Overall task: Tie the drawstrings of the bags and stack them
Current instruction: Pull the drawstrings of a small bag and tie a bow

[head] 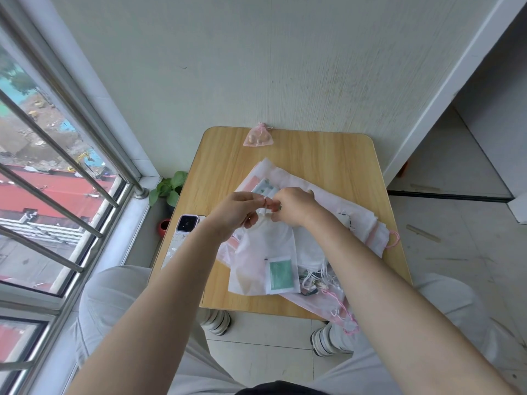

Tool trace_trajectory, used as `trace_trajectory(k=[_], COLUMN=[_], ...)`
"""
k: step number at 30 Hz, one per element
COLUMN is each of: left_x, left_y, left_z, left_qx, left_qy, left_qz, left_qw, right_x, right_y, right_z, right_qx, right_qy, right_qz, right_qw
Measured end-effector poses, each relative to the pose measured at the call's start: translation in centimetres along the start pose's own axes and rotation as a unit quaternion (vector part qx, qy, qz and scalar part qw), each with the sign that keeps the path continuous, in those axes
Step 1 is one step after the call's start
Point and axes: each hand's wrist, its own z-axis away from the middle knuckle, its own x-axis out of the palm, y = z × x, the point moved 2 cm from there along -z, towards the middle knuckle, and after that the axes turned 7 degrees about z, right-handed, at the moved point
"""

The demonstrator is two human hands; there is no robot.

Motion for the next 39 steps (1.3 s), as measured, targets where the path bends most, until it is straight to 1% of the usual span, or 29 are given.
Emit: trace_trajectory(k=[2, 6, 8, 11, 13, 15, 18, 21, 24, 27, 30, 32, 34, 35, 36, 39], left_x=[0.1, 0.2, 0.4, 0.7, 0.9, 0.9, 0.7, 0.7, 0.9, 1.1, 1.2, 1.1, 1.0, 0.9, 0.8, 0.3], left_y=[0.0, 0.0, -0.1, -0.1, -0.1, -0.2, -0.3, -0.3, -0.3, -0.3, -0.5, -0.6, -0.6, -0.5, -0.4, -0.4], left_z=[-0.1, -0.3, -0.5, -0.9, -1.0, -1.0, -1.0, -0.9, -0.7, -0.5, -0.6, -0.7, -0.7, -0.7, -0.7, -0.7], left_qx=[0.001, -0.002, -0.003, -0.010, -0.010, -0.004, 0.010, 0.015, 0.007, 0.001, 0.017, 0.019, 0.016, 0.015, 0.012, -0.017], left_qy=[0.016, 0.096, 0.124, 0.154, 0.155, 0.150, 0.162, 0.173, 0.144, 0.098, 0.076, 0.084, 0.084, 0.084, 0.082, 0.066], left_qz=[-0.017, -0.098, -0.125, -0.184, -0.200, -0.194, -0.191, -0.186, -0.188, -0.168, -0.219, -0.227, -0.204, -0.189, -0.172, -0.113], left_qw=[1.000, 0.991, 0.984, 0.971, 0.968, 0.970, 0.968, 0.967, 0.972, 0.981, 0.973, 0.970, 0.975, 0.978, 0.982, 0.991], right_x=[0.1, 0.2, 0.2, 0.1, -0.1, -0.3, -0.5, -0.7, -1.0, -1.3, -1.6, -2.0, -2.3, -2.3, -2.2, -1.2], right_y=[0.0, -0.2, -0.3, -0.4, -0.3, -0.3, -0.1, 0.2, 0.2, 0.2, -0.3, -0.7, -0.7, -0.6, -0.3, 0.5], right_z=[0.0, 0.0, 0.2, 0.3, 0.3, 0.4, 0.6, 0.8, 0.9, 0.9, 0.8, 0.9, 0.8, 0.6, 0.5, 0.4], right_qx=[0.001, 0.002, -0.001, -0.005, -0.001, 0.000, 0.003, 0.009, 0.022, 0.025, 0.012, 0.000, -0.015, -0.024, -0.027, -0.018], right_qy=[0.001, 0.002, 0.000, 0.004, 0.005, -0.017, -0.060, -0.065, -0.034, -0.005, 0.014, 0.030, 0.040, 0.050, 0.061, 0.065], right_qz=[0.001, -0.016, -0.013, -0.012, -0.026, -0.074, -0.180, -0.238, -0.324, -0.372, -0.435, -0.491, -0.560, -0.575, -0.569, -0.479], right_qw=[1.000, 1.000, 1.000, 1.000, 1.000, 0.997, 0.982, 0.969, 0.945, 0.928, 0.900, 0.871, 0.827, 0.816, 0.820, 0.875])
